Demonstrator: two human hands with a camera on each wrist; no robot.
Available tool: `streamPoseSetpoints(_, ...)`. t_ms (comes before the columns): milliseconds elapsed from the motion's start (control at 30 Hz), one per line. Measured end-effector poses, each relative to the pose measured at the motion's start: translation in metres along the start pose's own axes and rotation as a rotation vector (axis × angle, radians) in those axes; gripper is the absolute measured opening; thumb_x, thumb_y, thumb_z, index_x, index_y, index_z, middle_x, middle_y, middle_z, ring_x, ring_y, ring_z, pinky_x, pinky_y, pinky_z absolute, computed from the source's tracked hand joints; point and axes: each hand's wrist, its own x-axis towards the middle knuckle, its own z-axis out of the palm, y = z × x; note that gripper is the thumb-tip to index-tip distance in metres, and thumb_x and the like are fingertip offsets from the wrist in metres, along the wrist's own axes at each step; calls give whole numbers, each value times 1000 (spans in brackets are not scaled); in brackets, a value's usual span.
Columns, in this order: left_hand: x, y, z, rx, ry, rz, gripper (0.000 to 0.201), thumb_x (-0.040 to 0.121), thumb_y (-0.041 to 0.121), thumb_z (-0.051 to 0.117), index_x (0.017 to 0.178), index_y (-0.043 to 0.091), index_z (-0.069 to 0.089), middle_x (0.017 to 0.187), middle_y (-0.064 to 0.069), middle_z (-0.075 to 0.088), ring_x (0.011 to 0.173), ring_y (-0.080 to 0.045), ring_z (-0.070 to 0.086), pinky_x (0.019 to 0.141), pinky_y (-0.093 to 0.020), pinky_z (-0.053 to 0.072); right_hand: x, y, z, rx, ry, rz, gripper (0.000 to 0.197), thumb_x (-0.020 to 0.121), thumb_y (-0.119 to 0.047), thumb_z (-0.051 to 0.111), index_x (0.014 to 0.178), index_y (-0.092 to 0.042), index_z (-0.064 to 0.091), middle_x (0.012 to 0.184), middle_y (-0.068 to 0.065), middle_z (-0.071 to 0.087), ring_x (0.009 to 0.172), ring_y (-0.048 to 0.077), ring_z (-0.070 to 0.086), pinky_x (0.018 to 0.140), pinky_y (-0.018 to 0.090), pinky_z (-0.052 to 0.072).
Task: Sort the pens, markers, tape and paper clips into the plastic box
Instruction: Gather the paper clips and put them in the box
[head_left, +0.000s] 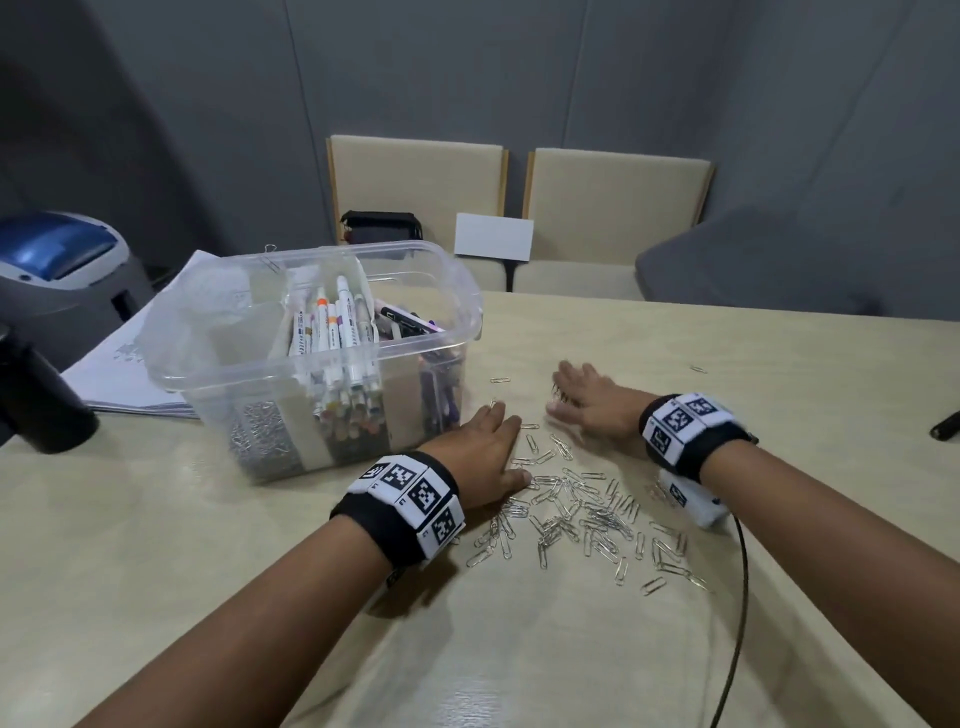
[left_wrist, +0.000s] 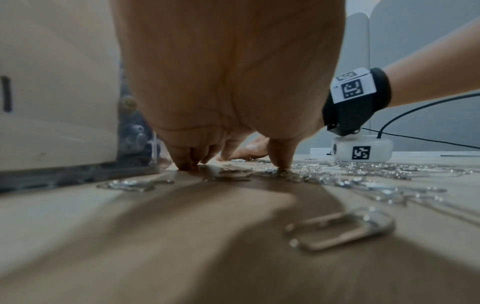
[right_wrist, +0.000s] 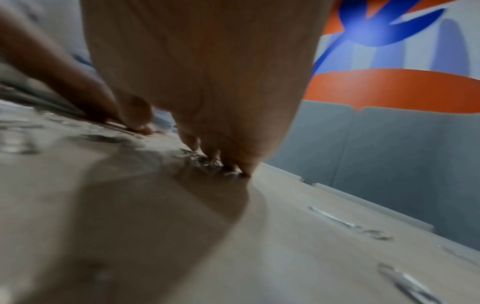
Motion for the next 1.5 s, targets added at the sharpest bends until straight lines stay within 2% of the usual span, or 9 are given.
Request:
streamPoseSetpoints(200, -8, 6, -6, -7, -15, -31, 83, 95, 51, 45, 153, 8, 3, 161, -13, -4, 149, -26, 3, 119, -45, 18, -2, -25, -2, 115, 137, -148, 63, 100, -51, 31, 154, -26, 10, 162, -2, 9, 147, 18, 19, 119, 37, 17)
streamPoseSetpoints(467, -10, 8, -10, -57, 31, -21, 79, 93, 47, 50, 151, 8, 12, 156, -13, 16, 137, -29, 32, 109, -41, 35, 16, -55, 0, 14, 24, -199, 51, 104, -18, 33, 154, -16, 20, 162, -1, 7, 150, 18, 4, 119, 29, 7)
streamPoseSetpoints(600, -8, 7, -8, -61, 78, -27, 60, 92, 42, 53, 136, 7, 31, 139, -12, 35, 117, -32, 50, 92, -40, 44, -9, -38, -5, 137, 124, -178, 42, 103, -25, 39, 145, -25, 41, 148, 1, 44, 136, 18, 41, 113, 29, 29)
streamPoseSetpoints(700, -6, 5, -6, -44, 111, 1, 53, 91, 38, 55, 131, 8, 36, 133, -9, 36, 107, -33, 55, 84, -39, 48, -19, 1, -23, 241, 273, -78, 37, 101, -26, 43, 137, -22, 52, 133, 3, 60, 119, 18, 57, 103, 28, 39)
streamPoseSetpoints(833, -4, 2, -4, -28, 122, 69, 58, 93, 31, 50, 142, 8, 29, 148, -10, 23, 114, -35, 54, 92, -40, 48, -24, 77, -34, 228, 370, 284, 45, 99, -32, 45, 142, -19, 43, 143, 14, 48, 130, 30, 47, 109, 36, 34)
streamPoseSetpoints(1000, -5, 5, -8, -34, 54, 84, 68, 100, 39, 39, 153, 10, 8, 162, -8, -1, 146, -25, 16, 118, -38, 22, -14, 126, -8, 93, 204, 535, 60, 99, -48, 34, 139, -5, 33, 148, 22, 29, 134, 41, 31, 109, 50, 29)
streamPoseSetpoints(1233, -1, 6, -8, 45, -28, 77, 71, 99, 47, 37, 153, 12, 7, 162, -9, 0, 149, -23, 5, 120, -40, 15, -22, 60, -2, 192, 88, 233, 67, 101, -52, 19, 155, -14, 1, 161, 4, -10, 149, 22, -9, 121, 38, -2)
streamPoseSetpoints(1400, 1, 8, -5, 80, -67, 136, 72, 96, 50, 41, 153, 17, 11, 162, -6, 1, 148, -25, 12, 118, -43, 20, -46, 0, 19, 129, -10, -96, 65, 101, -51, 20, 154, -20, -1, 159, -5, -13, 147, 14, -13, 118, 31, -4)
streamPoseSetpoints(1500, -1, 8, -7, 37, -37, 151, 64, 92, 49, 50, 146, 23, 28, 156, -2, 26, 135, -27, 38, 106, -45, 37, -62, -11, 27, 242, -14, -182, 61, 99, -51, 26, 154, -24, 18, 158, -15, 4, 146, 3, 0, 121, 29, 3)
